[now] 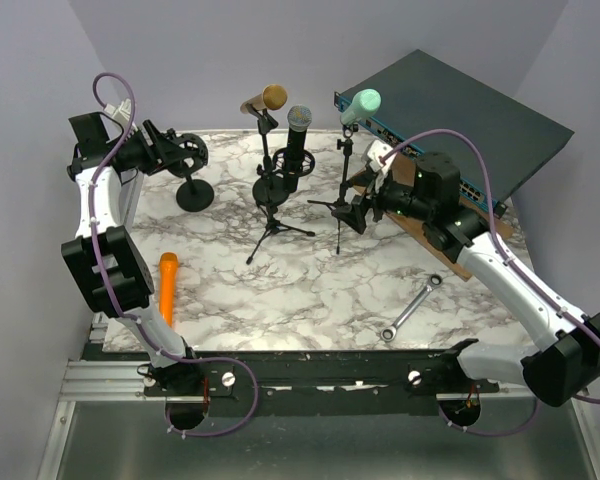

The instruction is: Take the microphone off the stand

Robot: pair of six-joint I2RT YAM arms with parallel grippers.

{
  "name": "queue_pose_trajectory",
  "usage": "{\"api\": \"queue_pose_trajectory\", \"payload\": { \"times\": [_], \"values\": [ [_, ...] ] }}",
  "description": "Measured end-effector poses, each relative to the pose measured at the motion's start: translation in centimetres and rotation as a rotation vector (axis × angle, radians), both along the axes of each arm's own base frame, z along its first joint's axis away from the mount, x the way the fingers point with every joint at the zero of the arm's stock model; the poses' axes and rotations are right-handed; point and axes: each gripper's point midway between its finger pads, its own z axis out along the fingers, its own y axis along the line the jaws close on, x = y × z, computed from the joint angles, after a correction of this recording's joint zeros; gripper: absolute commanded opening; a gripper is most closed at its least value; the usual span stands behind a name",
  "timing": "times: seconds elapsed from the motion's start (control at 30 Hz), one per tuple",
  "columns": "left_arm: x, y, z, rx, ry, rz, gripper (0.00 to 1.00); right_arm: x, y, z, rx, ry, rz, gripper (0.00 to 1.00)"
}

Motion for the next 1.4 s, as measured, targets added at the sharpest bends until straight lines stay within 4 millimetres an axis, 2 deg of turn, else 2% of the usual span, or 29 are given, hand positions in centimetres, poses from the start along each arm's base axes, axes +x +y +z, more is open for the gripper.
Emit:
{"api": "queue_pose_trajectory", "payload": {
  "times": [0.13, 0.27, 0.37, 0.47, 0.7, 0.8, 0.9, 1.17, 1.27, 1.4],
  "values": [
    [-0.4, -0.2, 0.0, 0.002, 0.006, -0.012, 0.34, -1.0, 1.0, -0.2, -0.023, -0.007, 0.04, 0.89],
    [-1.3, -0.5, 0.6, 0.018, 0.013, -0.038, 0.18, -2.3, 2.0, -0.3, -0.052, -0.021, 0.088, 0.89],
    [-2.6, -0.9, 1.6, 0.031, 0.018, -0.06, 0.07, -3.6, 3.2, 0.1, -0.073, -0.041, 0.139, 0.88],
    [-4.5, -1.5, 3.6, 0.054, -0.002, -0.095, 0.0, -5.0, 4.7, 0.4, -0.084, -0.059, 0.196, 0.88],
    [-9.6, -3.1, 9.7, 0.143, -0.135, -0.192, 0.0, -7.7, 8.1, -0.1, -0.118, -0.052, 0.308, 0.87],
    [-12.8, -4.7, 12.0, 0.165, -0.19, -0.255, 0.0, -8.3, 9.6, -0.1, -0.12, -0.038, 0.344, 0.85],
    [-16.2, -6.2, 13.8, 0.177, -0.226, -0.317, 0.0, -8.2, 11.2, 0.7, -0.1, -0.018, 0.371, 0.84],
    [-23.4, -9.6, 15.3, 0.224, -0.274, -0.374, 0.0, -8.4, 15.1, 3.3, -0.048, 0.007, 0.449, 0.83],
    [-25.7, -10.8, 15.7, 0.242, -0.301, -0.394, 0.0, -8.6, 16.4, 3.0, -0.05, 0.018, 0.476, 0.81],
    [-28.6, -12.8, 14.9, 0.229, -0.306, -0.456, 0.0, -8.6, 17.3, 1.3, -0.067, 0.052, 0.502, 0.8]
  ]
}}
